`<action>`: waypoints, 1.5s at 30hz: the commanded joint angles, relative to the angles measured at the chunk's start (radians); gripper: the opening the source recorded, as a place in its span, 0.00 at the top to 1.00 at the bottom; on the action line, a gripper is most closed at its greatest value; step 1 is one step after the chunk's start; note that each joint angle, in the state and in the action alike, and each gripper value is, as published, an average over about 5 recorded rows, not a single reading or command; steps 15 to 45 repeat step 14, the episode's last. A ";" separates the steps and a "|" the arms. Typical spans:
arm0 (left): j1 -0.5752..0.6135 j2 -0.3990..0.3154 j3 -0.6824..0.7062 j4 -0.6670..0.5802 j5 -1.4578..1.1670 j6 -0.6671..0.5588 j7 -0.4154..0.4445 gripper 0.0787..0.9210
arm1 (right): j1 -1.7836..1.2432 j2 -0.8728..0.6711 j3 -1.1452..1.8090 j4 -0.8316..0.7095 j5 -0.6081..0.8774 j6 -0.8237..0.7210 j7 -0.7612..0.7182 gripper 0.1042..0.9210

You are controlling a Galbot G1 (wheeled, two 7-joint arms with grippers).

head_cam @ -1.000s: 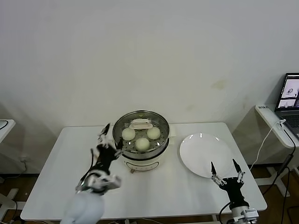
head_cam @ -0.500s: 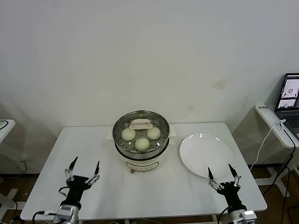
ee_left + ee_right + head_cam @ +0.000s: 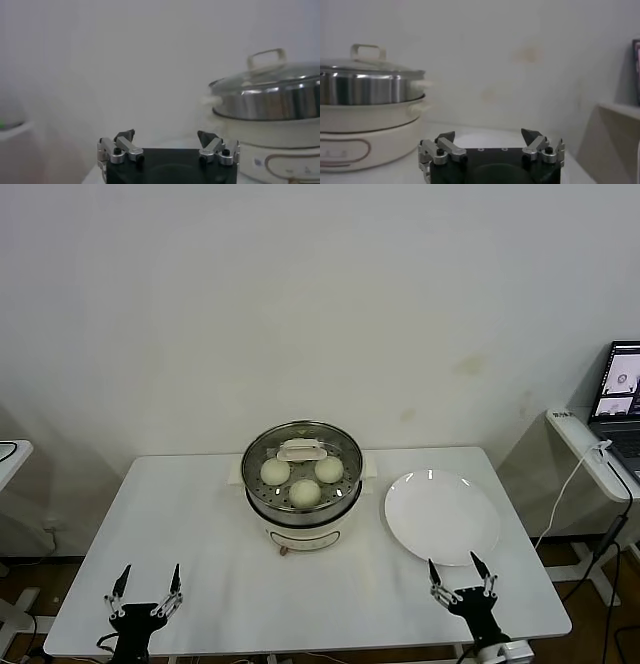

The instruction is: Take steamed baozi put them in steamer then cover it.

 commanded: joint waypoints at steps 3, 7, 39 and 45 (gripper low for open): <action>0.045 -0.017 -0.033 -0.005 -0.032 0.012 -0.016 0.12 | -0.029 0.001 -0.026 0.044 -0.009 -0.073 0.019 0.12; 0.041 -0.016 -0.026 -0.007 -0.022 0.033 -0.013 0.12 | -0.033 -0.001 -0.026 0.045 -0.018 -0.071 0.022 0.12; 0.033 -0.020 -0.021 -0.009 -0.011 0.053 -0.009 0.12 | -0.033 -0.002 -0.031 0.049 -0.022 -0.066 0.033 0.12; 0.033 -0.020 -0.021 -0.009 -0.011 0.053 -0.009 0.12 | -0.033 -0.002 -0.031 0.049 -0.022 -0.066 0.033 0.12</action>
